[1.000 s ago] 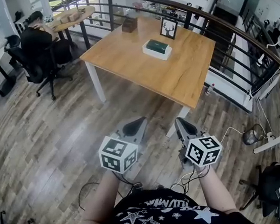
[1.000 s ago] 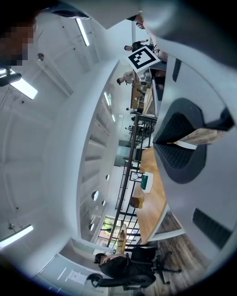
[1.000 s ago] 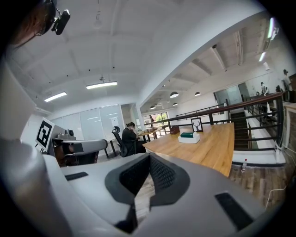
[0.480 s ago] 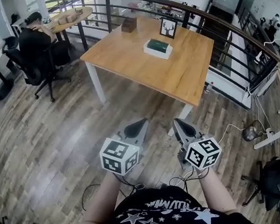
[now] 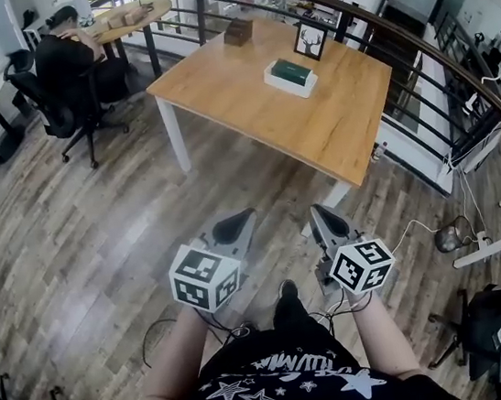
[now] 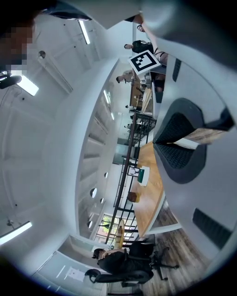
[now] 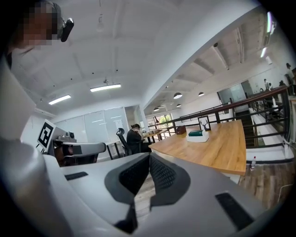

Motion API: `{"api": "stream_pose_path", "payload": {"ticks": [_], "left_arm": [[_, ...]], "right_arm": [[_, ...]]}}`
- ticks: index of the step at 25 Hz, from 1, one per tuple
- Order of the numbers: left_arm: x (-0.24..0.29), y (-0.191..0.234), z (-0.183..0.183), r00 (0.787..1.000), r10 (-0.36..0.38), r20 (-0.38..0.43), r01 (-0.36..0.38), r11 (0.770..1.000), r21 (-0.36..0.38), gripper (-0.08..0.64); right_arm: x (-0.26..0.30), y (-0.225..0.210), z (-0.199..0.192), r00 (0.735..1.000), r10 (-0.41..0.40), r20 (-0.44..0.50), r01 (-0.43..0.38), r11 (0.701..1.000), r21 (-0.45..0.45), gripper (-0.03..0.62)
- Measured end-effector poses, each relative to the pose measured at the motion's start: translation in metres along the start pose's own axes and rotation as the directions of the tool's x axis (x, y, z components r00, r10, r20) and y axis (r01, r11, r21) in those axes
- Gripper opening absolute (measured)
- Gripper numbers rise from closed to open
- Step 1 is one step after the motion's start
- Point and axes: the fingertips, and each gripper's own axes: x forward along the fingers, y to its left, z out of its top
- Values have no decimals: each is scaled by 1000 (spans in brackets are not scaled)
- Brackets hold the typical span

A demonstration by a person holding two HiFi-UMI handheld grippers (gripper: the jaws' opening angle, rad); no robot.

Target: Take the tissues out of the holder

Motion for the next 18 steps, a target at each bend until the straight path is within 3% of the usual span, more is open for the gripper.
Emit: {"api": "stream_pose_path", "payload": {"ticks": [3, 7, 18], "left_arm": [[12, 16, 1, 999, 37, 0, -37, 999, -14, 14], [43, 28, 9, 998, 69, 0, -69, 997, -21, 14], [165, 47, 27, 996, 91, -21, -92, 995, -42, 14]], "right_arm": [[25, -11, 5, 1000, 28, -5, -28, 999, 35, 17], [49, -34, 21, 998, 61, -12, -61, 998, 6, 17], [97, -163, 58, 999, 46, -16, -45, 998, 46, 17]]}}
